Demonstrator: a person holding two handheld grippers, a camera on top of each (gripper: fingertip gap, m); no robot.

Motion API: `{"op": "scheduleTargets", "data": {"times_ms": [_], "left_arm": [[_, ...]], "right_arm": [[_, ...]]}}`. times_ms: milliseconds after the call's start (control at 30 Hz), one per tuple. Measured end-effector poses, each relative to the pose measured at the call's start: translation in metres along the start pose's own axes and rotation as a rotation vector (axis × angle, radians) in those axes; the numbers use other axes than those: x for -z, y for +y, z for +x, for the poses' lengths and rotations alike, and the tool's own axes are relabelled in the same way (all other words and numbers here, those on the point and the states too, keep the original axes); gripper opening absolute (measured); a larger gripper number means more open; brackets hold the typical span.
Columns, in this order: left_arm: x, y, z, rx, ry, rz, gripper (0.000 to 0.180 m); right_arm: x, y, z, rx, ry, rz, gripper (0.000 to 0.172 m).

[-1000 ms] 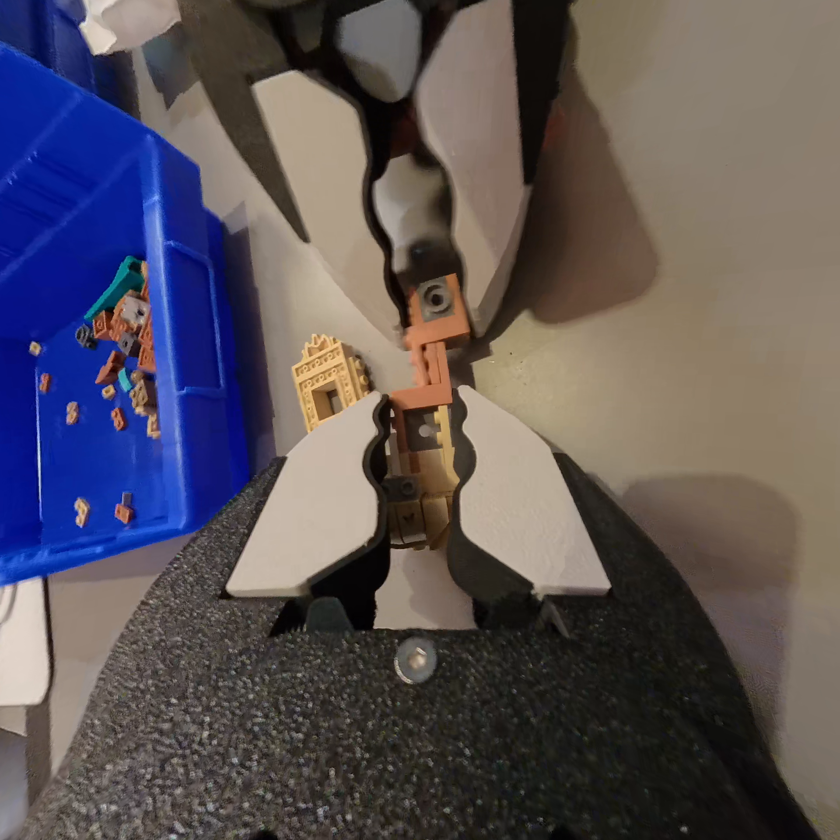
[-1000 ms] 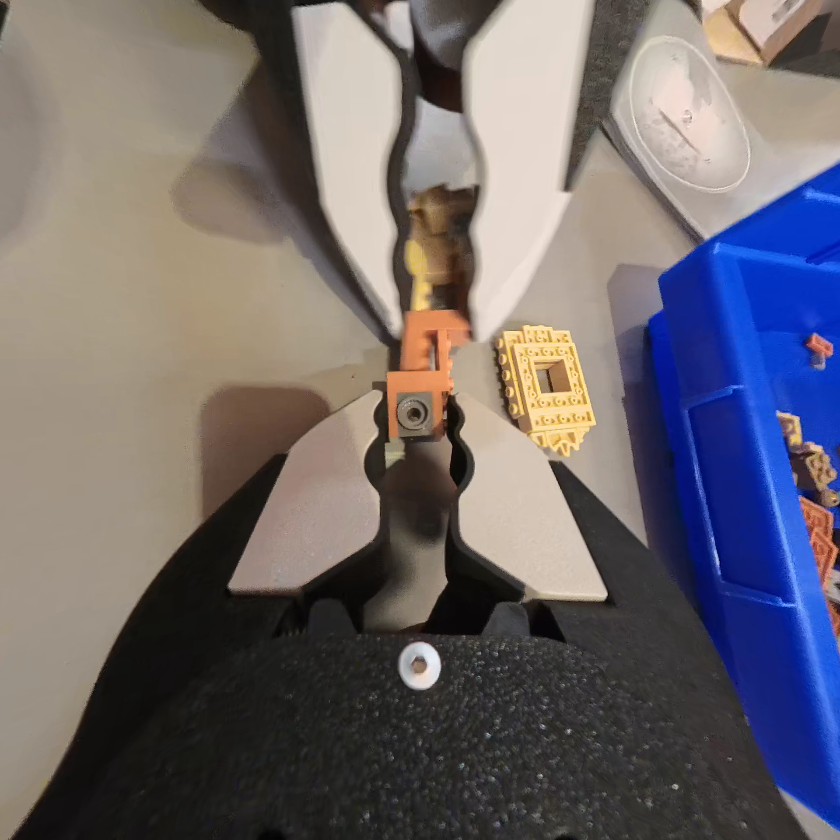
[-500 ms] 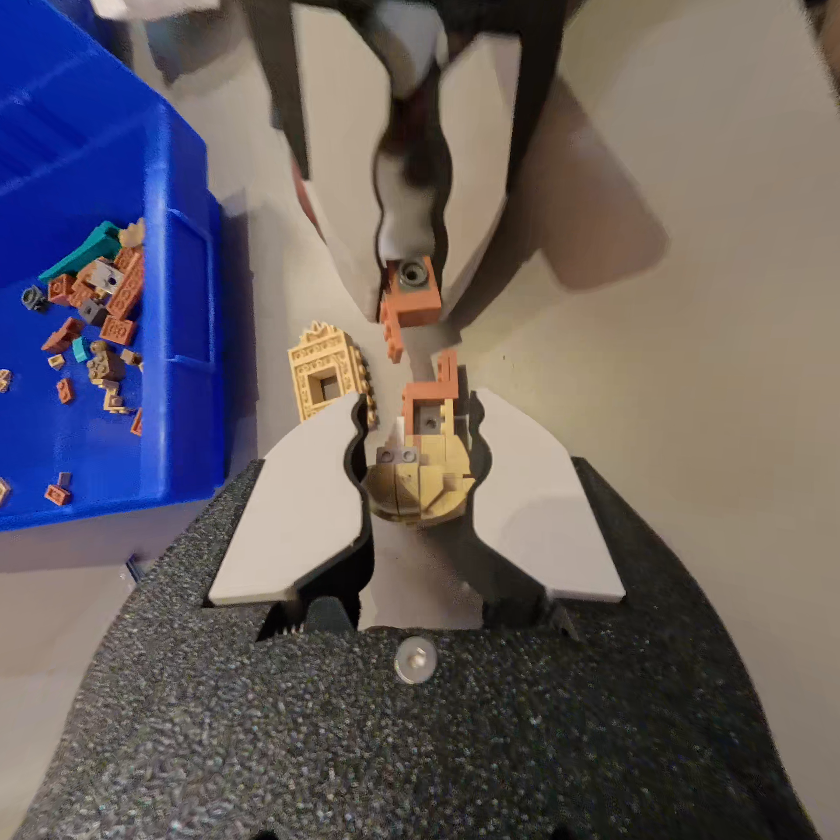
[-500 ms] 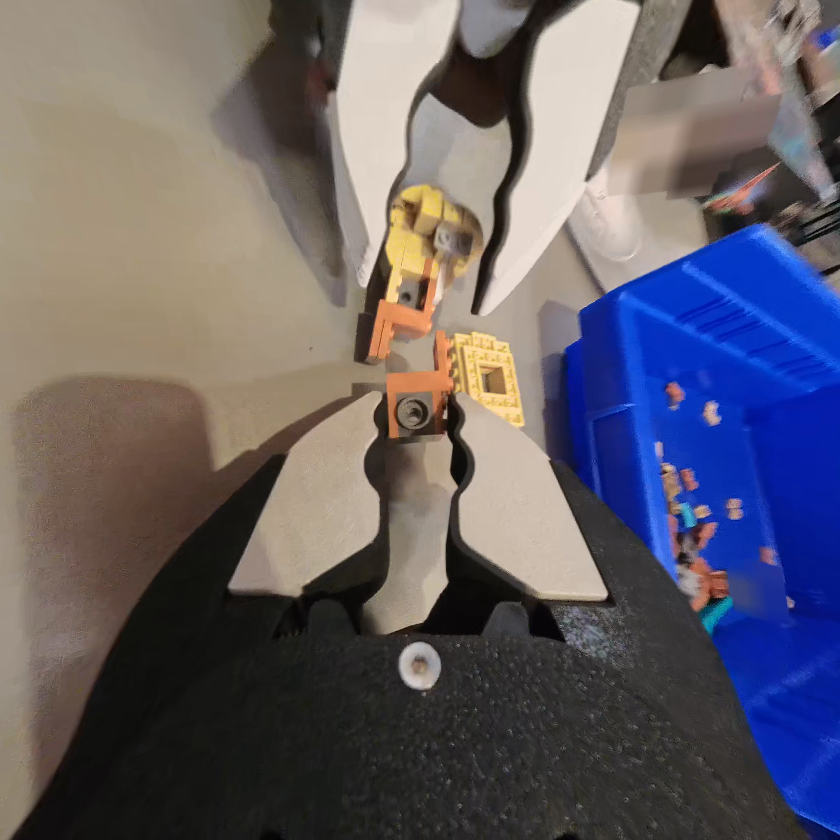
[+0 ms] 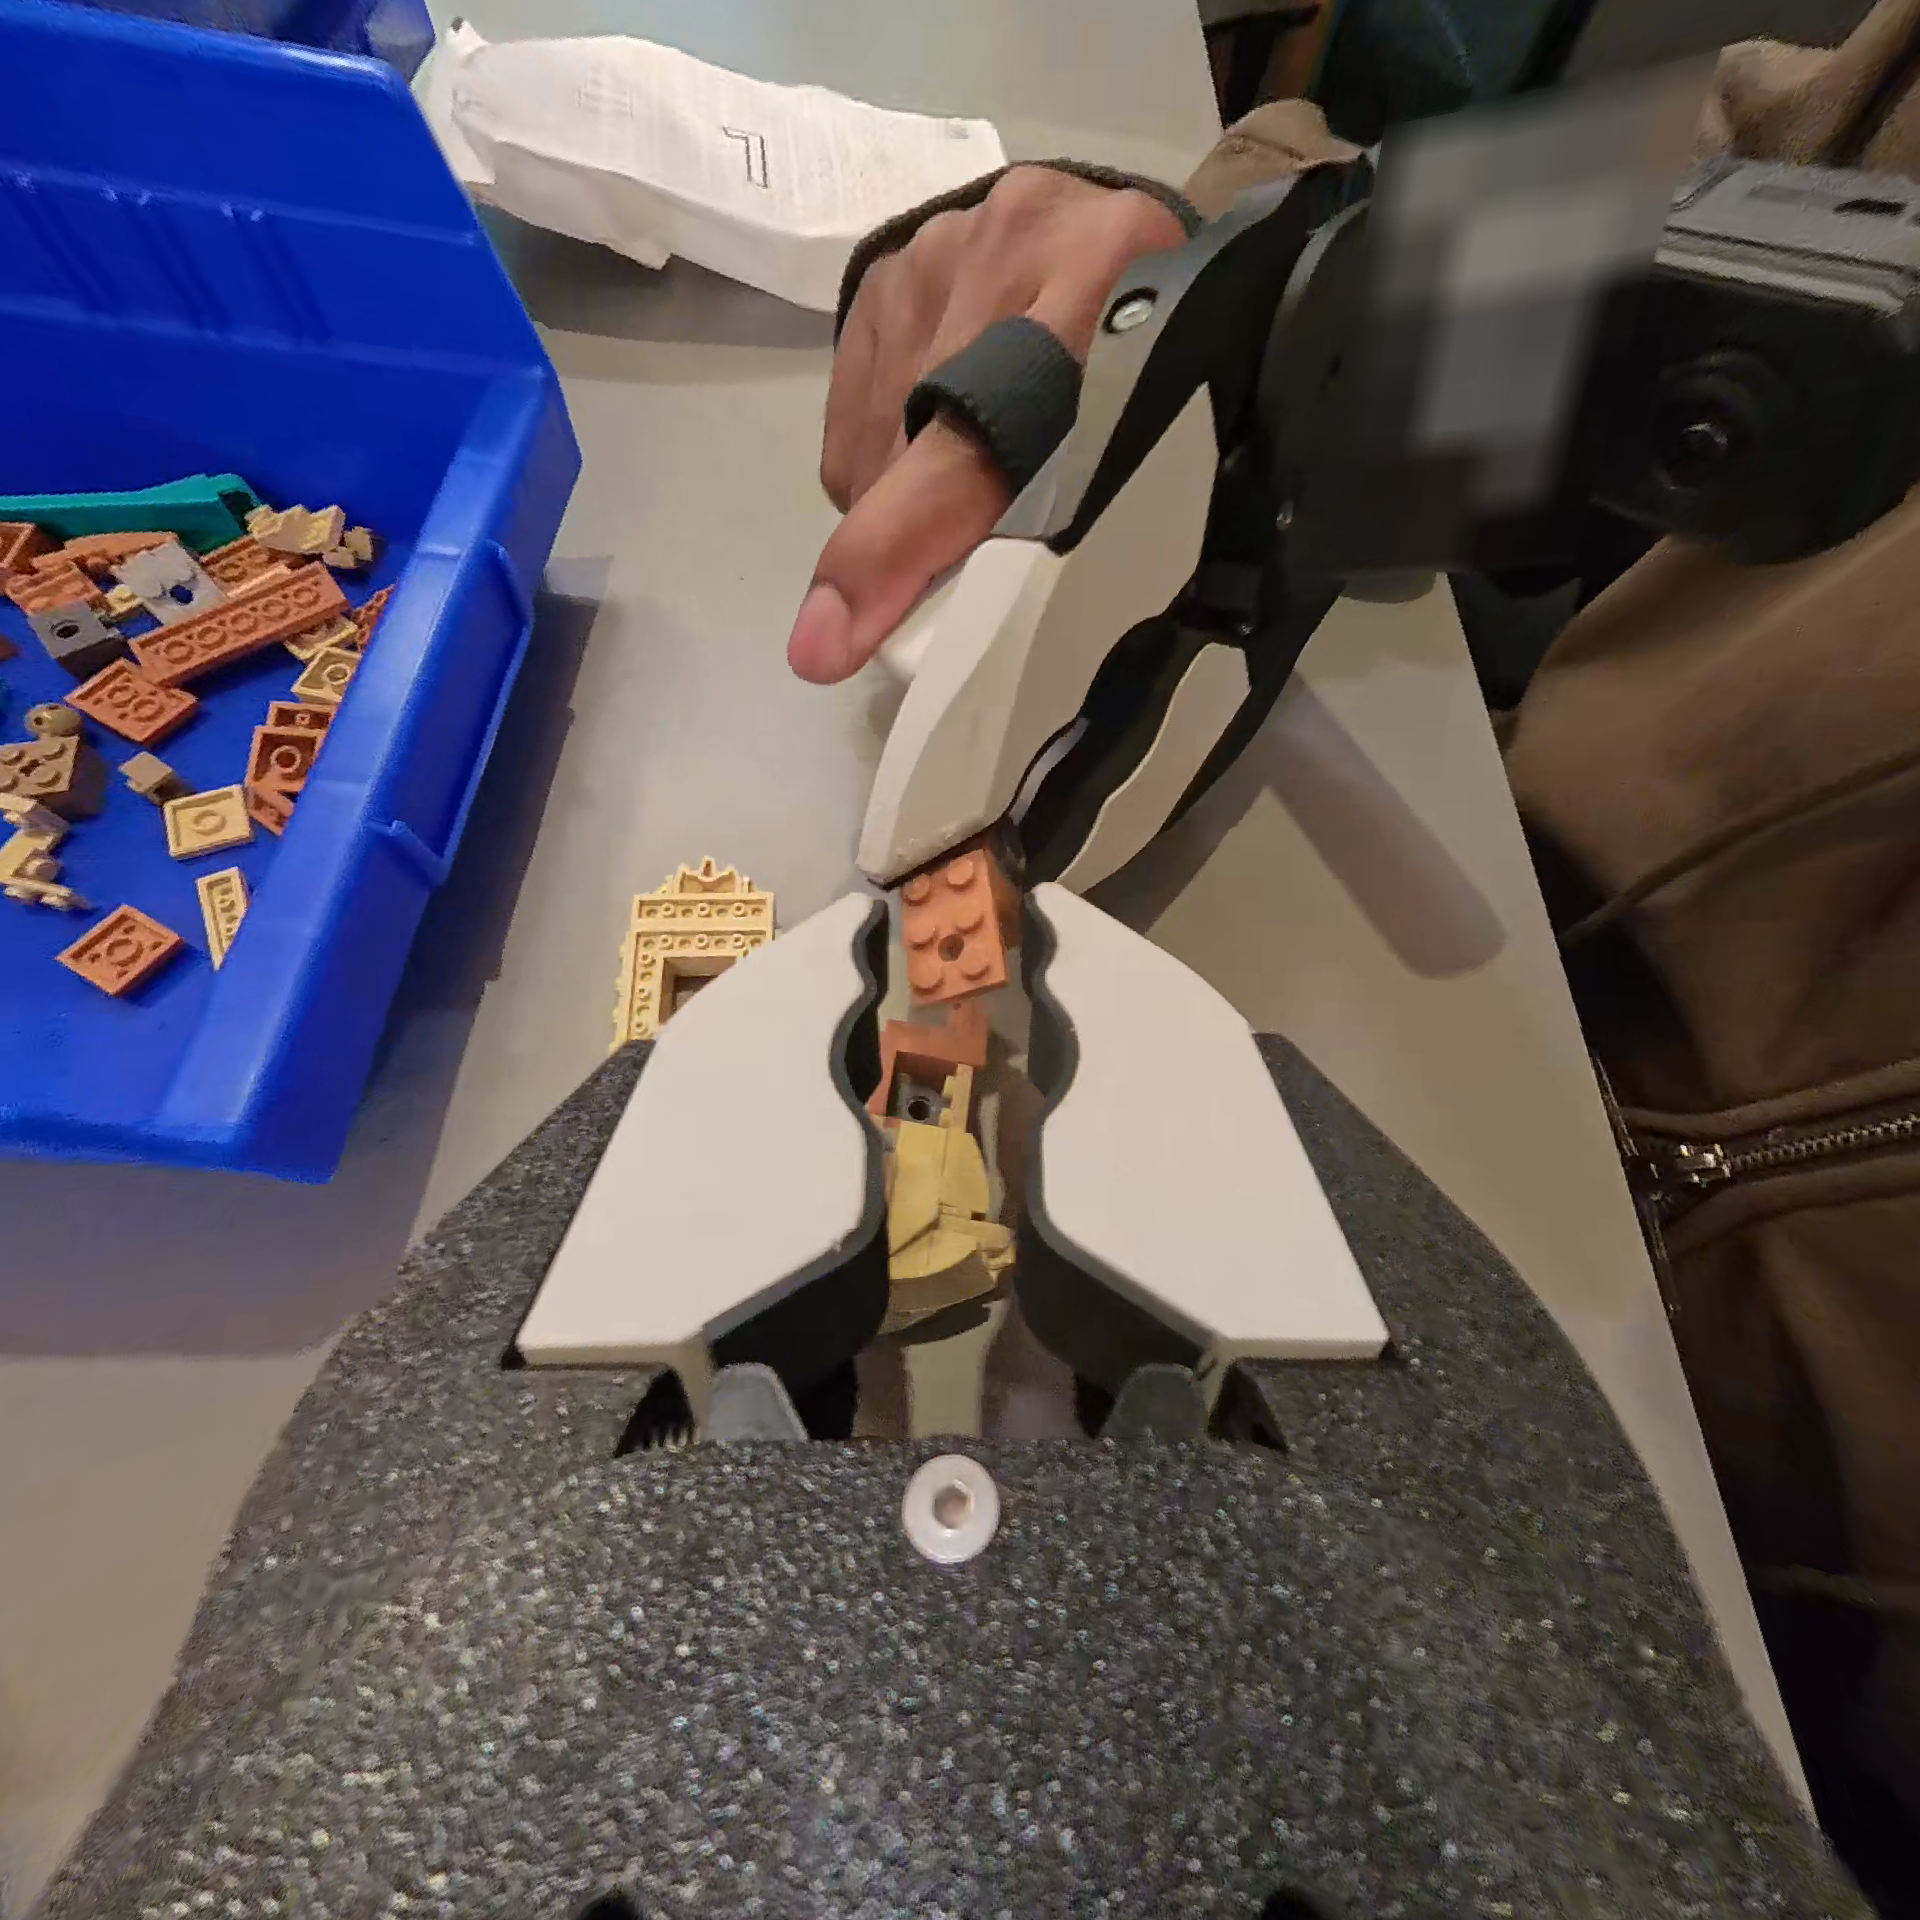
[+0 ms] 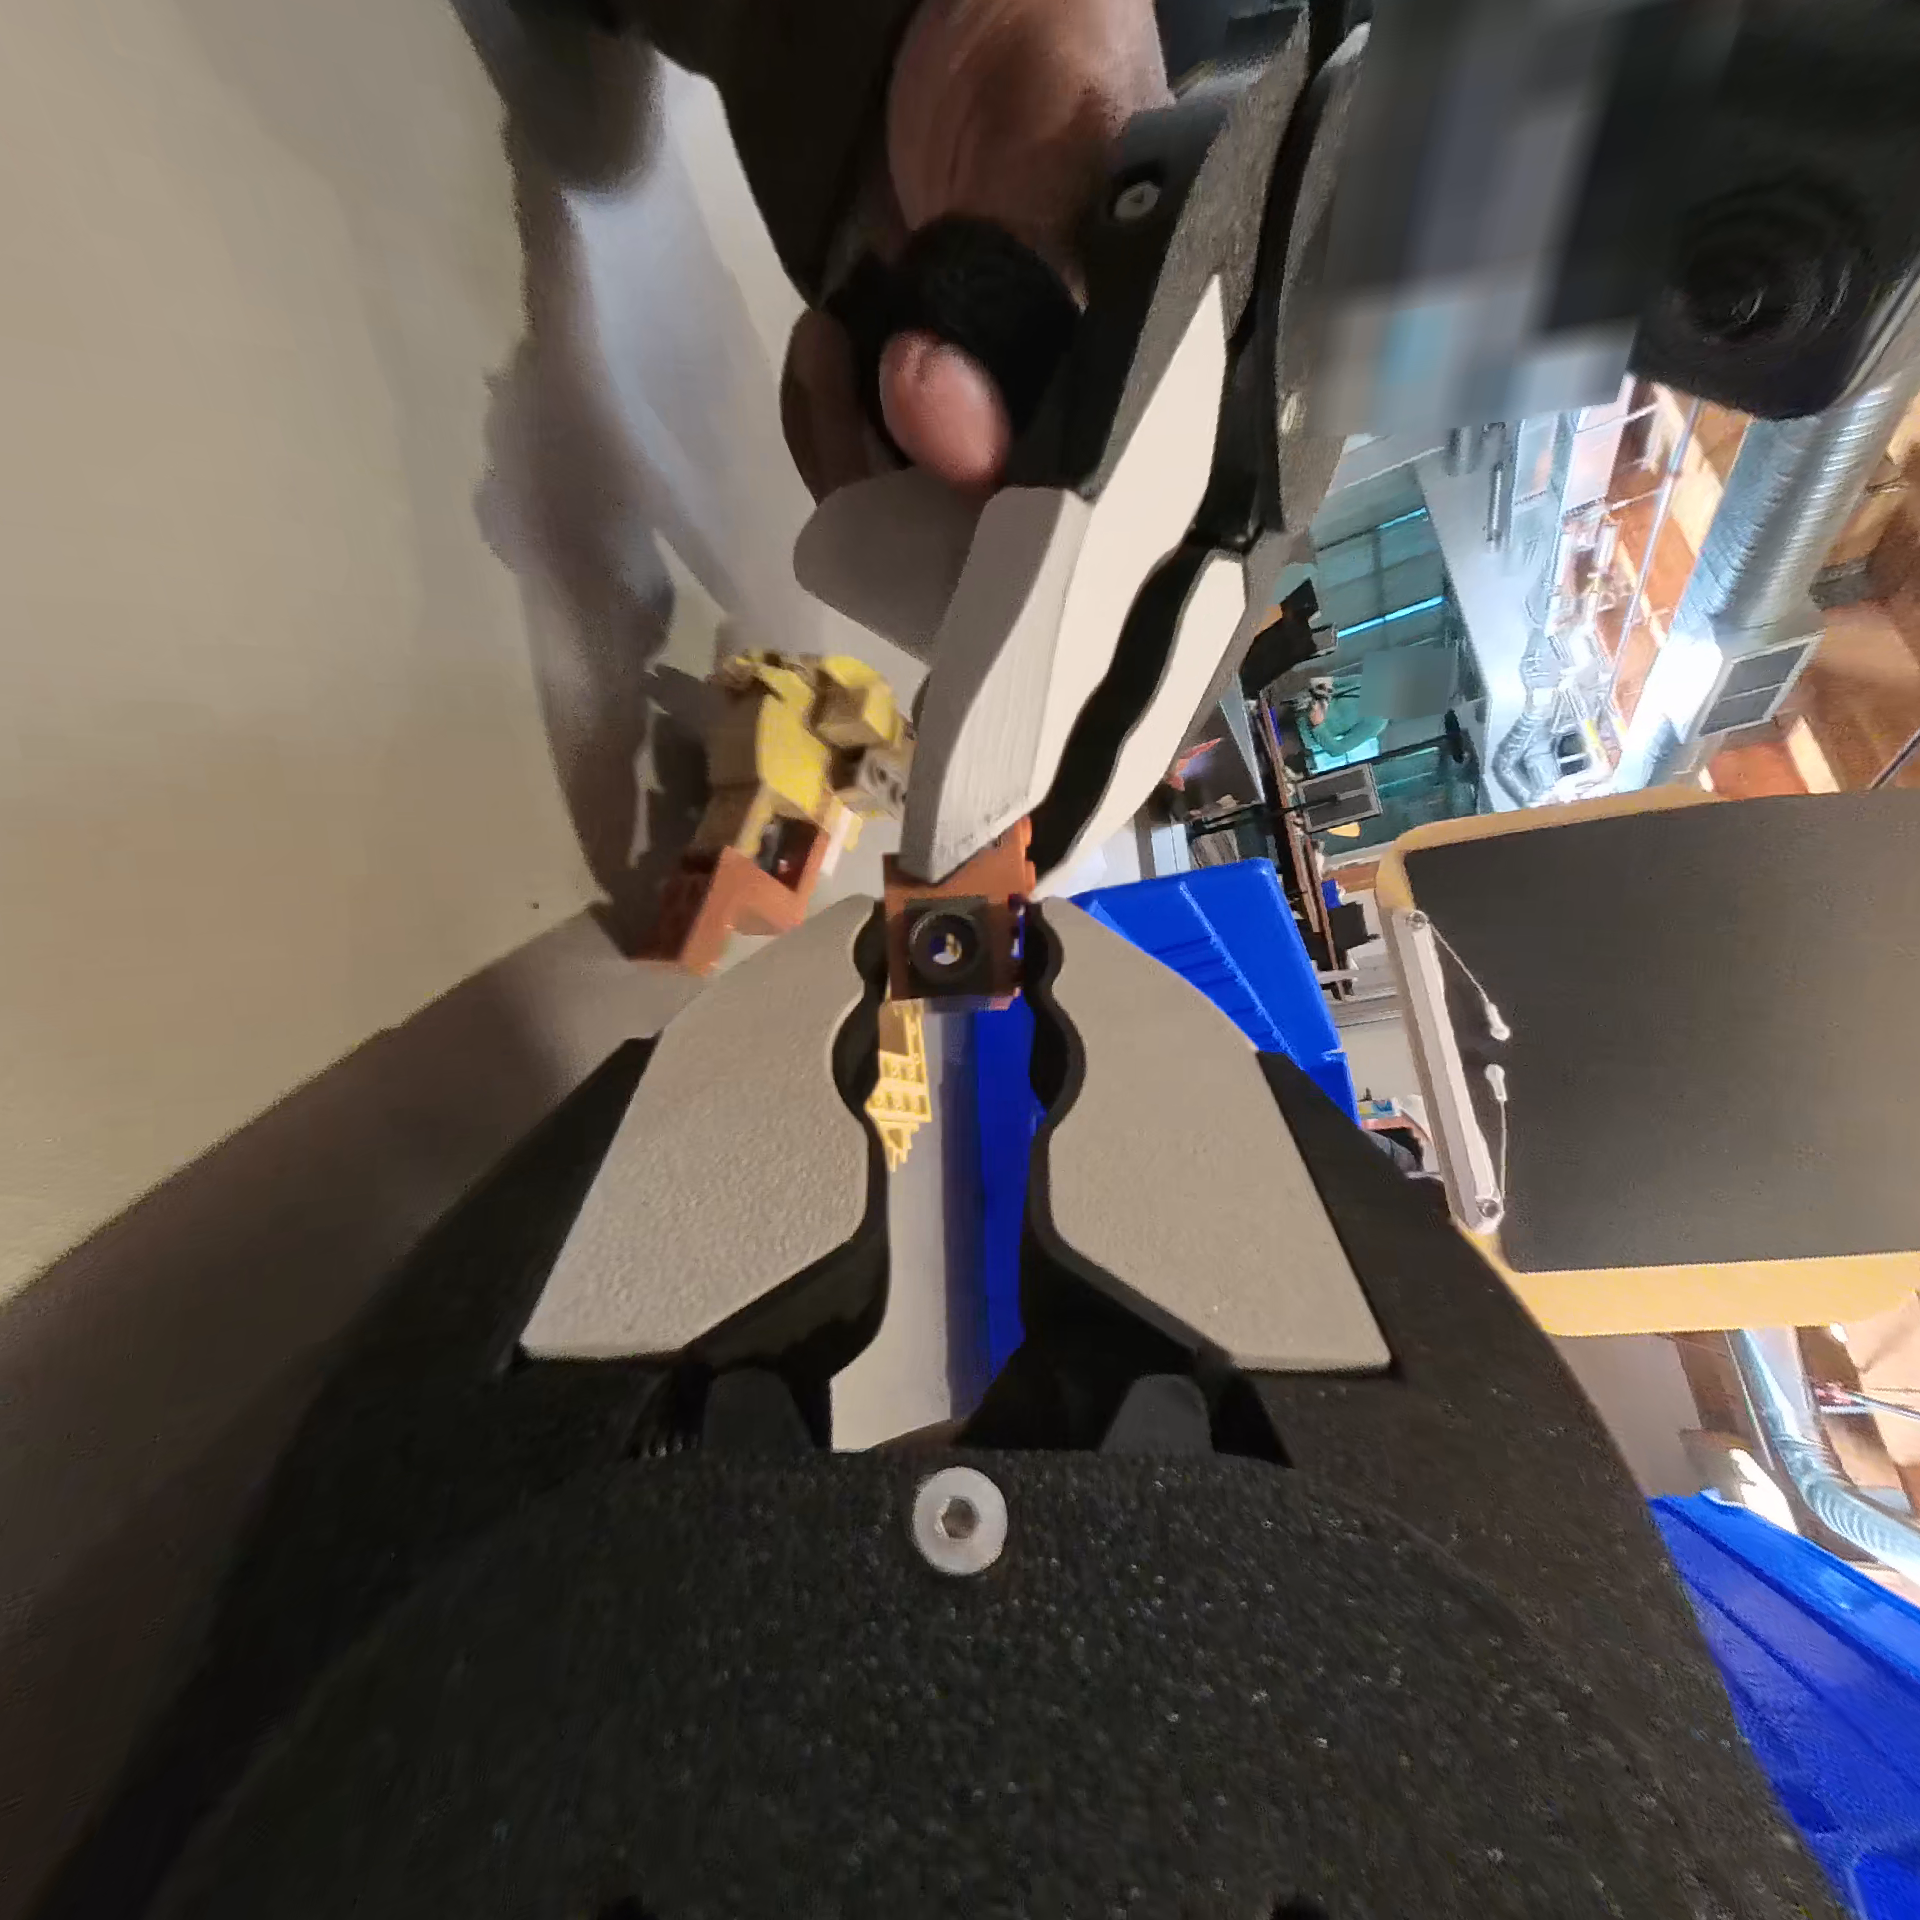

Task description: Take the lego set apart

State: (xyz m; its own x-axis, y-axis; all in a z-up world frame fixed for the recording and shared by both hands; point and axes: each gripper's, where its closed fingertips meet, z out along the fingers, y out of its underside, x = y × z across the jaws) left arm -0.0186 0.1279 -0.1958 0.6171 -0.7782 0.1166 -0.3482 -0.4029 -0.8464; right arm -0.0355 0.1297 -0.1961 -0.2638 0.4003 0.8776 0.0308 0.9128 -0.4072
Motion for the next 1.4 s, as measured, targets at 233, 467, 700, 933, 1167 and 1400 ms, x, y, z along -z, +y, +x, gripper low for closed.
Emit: {"op": "scheduleTargets", "data": {"times_ms": [233,467,700,933,1167,1400], "left_arm": [[0.003,-0.003,-0.008,-0.224,-0.142,-0.02,0.019],[0.004,-0.003,-0.008,-0.539,-0.269,-0.09,0.019],[-0.001,0.001,-0.006,-0.744,-0.323,-0.132,0.018],[0.002,-0.003,-0.011,-0.72,-0.368,-0.139,0.018],[0.007,-0.003,-0.016,-0.594,-0.336,-0.117,0.018],[0.008,-0.005,-0.015,-0.46,-0.29,-0.086,0.018]], "right_arm": [[0.005,0.008,0.005,-0.19,-0.061,0.009,0.032],[0.009,0.002,0.007,-0.389,-0.155,0.049,0.036],[0.005,0.008,-0.004,-0.397,-0.21,-0.026,0.029],[0.003,0.01,0.0,-0.308,-0.154,-0.062,0.022],[0.005,0.005,0.009,-0.215,-0.068,-0.044,0.022],[0.006,0.003,0.012,-0.083,0.008,-0.053,0.022]]}}
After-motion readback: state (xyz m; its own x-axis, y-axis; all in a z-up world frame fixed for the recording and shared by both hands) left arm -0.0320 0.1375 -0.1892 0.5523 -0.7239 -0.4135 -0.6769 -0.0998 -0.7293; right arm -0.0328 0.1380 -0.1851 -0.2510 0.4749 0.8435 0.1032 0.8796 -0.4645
